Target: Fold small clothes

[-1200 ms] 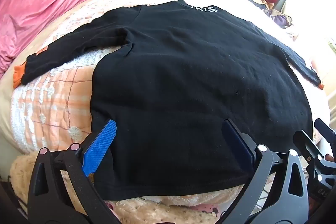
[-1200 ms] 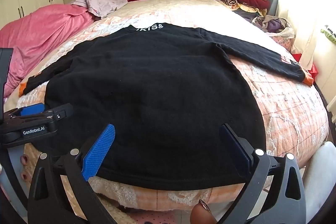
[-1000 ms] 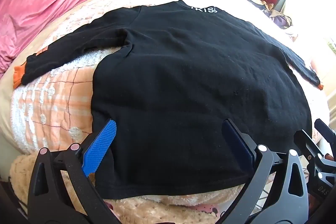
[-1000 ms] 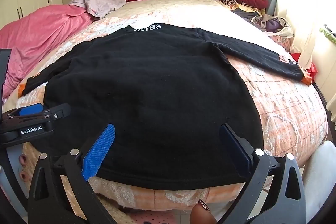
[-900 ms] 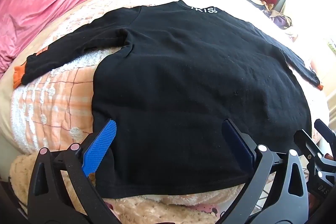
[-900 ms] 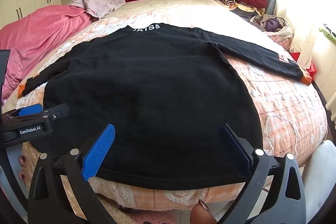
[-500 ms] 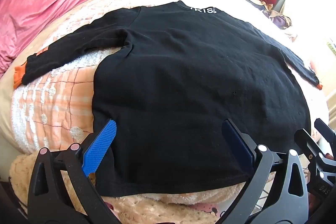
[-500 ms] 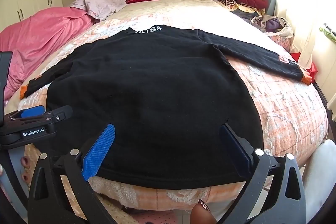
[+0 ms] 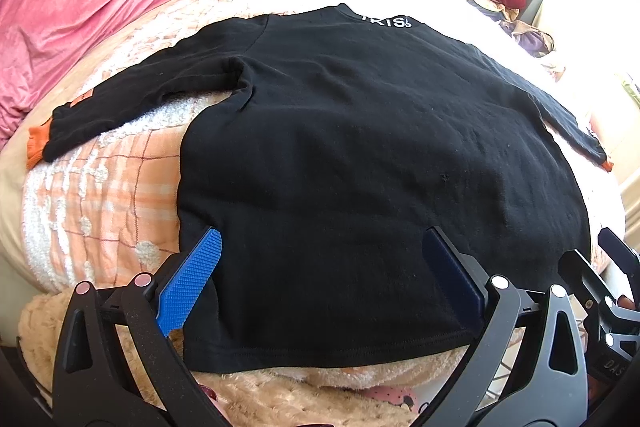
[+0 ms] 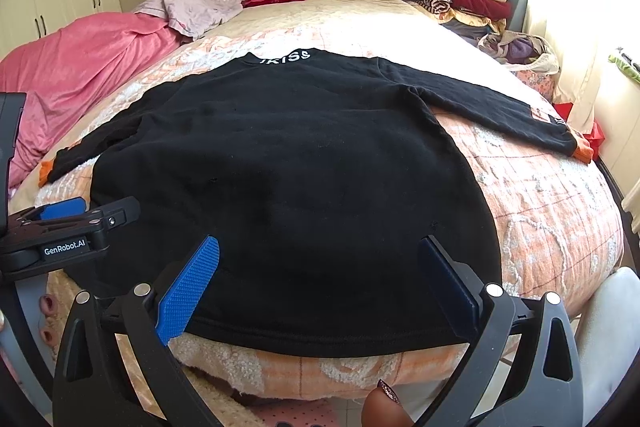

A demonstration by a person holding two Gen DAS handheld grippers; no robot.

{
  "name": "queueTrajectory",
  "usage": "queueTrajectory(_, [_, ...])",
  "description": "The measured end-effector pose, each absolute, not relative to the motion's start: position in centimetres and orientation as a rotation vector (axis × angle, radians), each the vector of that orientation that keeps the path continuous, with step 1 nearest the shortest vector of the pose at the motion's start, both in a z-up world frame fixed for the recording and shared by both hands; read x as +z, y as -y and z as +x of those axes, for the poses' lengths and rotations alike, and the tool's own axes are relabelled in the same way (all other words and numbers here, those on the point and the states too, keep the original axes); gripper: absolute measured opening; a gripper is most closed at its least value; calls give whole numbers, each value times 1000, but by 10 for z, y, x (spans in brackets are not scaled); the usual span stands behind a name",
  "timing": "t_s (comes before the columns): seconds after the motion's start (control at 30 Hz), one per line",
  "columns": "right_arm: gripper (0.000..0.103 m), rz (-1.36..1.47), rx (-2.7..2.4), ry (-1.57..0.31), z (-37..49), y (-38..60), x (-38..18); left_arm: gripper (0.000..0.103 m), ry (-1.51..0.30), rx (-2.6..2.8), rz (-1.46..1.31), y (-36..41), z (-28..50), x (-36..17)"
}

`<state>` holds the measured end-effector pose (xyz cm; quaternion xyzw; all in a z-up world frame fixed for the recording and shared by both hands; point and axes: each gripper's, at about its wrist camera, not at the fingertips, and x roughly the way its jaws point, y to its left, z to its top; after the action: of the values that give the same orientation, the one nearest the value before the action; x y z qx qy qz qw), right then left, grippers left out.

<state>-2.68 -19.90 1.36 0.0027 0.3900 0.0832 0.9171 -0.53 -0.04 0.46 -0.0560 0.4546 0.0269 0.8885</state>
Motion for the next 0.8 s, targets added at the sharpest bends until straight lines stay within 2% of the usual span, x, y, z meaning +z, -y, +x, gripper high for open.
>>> queueTrajectory(0.8, [99, 10, 180, -803, -29, 194, 15, 95, -940, 59, -124, -2, -8, 7])
